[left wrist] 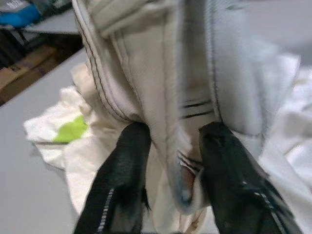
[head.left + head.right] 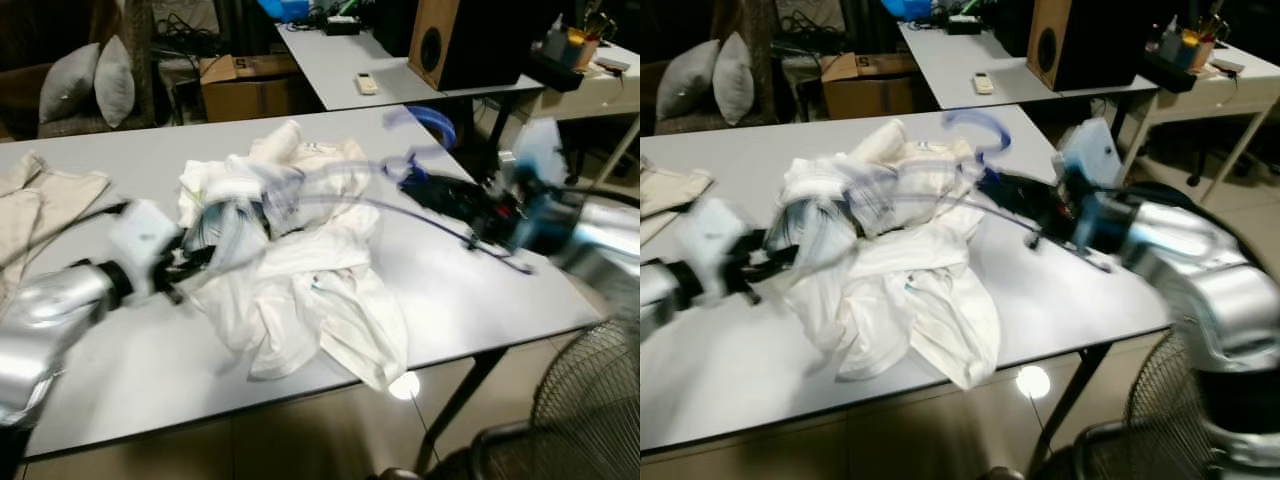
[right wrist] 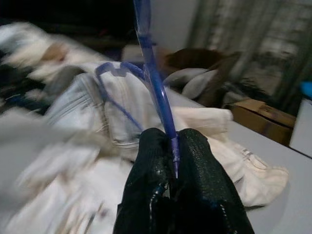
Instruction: Hang hanger
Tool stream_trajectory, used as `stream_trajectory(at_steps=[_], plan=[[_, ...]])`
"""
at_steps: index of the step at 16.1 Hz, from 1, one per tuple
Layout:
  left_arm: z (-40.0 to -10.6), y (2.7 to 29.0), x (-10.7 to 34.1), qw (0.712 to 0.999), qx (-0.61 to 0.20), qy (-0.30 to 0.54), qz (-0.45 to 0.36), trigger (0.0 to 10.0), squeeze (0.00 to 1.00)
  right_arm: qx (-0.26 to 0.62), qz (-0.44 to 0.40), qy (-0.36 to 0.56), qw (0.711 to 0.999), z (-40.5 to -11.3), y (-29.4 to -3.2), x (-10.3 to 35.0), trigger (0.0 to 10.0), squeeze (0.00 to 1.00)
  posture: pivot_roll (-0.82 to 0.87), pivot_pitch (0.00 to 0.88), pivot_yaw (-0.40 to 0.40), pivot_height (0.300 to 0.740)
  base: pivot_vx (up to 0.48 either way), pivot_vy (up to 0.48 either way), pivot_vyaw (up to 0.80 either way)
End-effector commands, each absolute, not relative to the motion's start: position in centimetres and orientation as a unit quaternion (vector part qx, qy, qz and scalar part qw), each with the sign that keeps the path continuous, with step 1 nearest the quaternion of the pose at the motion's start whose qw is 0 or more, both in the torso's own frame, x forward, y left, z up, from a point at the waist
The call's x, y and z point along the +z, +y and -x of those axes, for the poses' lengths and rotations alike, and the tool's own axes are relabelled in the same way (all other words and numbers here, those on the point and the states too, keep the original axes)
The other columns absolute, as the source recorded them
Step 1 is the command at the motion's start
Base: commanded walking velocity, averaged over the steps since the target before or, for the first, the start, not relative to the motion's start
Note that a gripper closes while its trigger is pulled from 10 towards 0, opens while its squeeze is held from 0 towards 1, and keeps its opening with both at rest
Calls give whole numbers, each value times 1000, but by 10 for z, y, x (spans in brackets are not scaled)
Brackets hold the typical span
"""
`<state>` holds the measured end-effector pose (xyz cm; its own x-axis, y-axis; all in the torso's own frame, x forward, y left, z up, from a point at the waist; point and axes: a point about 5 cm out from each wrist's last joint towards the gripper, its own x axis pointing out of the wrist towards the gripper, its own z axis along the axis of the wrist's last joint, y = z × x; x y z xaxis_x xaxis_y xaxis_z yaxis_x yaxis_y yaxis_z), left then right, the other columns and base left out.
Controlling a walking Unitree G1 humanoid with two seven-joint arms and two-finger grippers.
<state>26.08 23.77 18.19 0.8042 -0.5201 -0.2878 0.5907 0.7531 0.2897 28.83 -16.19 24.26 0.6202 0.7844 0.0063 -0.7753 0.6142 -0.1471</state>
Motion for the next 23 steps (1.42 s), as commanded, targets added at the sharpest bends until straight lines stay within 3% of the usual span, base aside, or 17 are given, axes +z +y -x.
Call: stream_trajectory(at_steps=[1,3,4,6,10,12,13,14,15,17,19,23], plan=[[-254,242,180,929,-307,111,-175,10000,1000,381,53,-78,920,-293,-172,261,10000,0,-46,0,12,740,0,0,0],[-248,246,187,940,-294,90,-145,10000,1000,396,26,-71,915,-288,-169,261,10000,0,-35,0,11,740,0,0,0],[-246,251,189,949,-273,77,-136,10000,1000,432,20,-68,899,-278,-168,265,10000,0,-38,0,15,740,0,0,0],[-249,258,200,966,-229,38,-110,10000,1000,465,73,-47,881,-264,-176,262,10000,0,-50,0,27,740,0,0,0],[-233,235,225,941,-328,-6,-79,10000,1000,347,46,-61,935,-287,-182,265,10000,0,-47,0,29,740,0,0,0],[-242,235,260,956,-262,-133,14,10000,1000,270,39,-71,959,-297,-179,266,10000,0,-42,0,26,740,0,0,0],[-248,235,262,967,-216,-133,4,10000,1000,245,20,-76,966,-298,-175,264,10000,0,-38,0,27,740,0,0,0],[-251,232,260,975,-187,-121,-22,10000,902,220,15,-76,973,-298,-171,261,10000,0,-40,0,31,740,0,0,0],[-252,230,259,977,-176,-119,-36,10000,867,205,7,-74,976,-298,-169,258,10000,0,-41,0,33,740,0,0,0],[-258,222,231,993,-71,-73,-57,10000,0,167,-35,-44,984,-291,-143,231,10000,0,-37,0,42,740,0,0,0],[-255,210,221,994,-60,-54,-70,10000,0,152,-74,-40,985,-283,-129,223,10000,0,-29,0,41,740,0,0,0],[-255,196,213,995,-65,-42,-66,10000,0,138,-46,-53,988,-283,-126,226,10000,0,-27,0,40,740,0,320,0]])
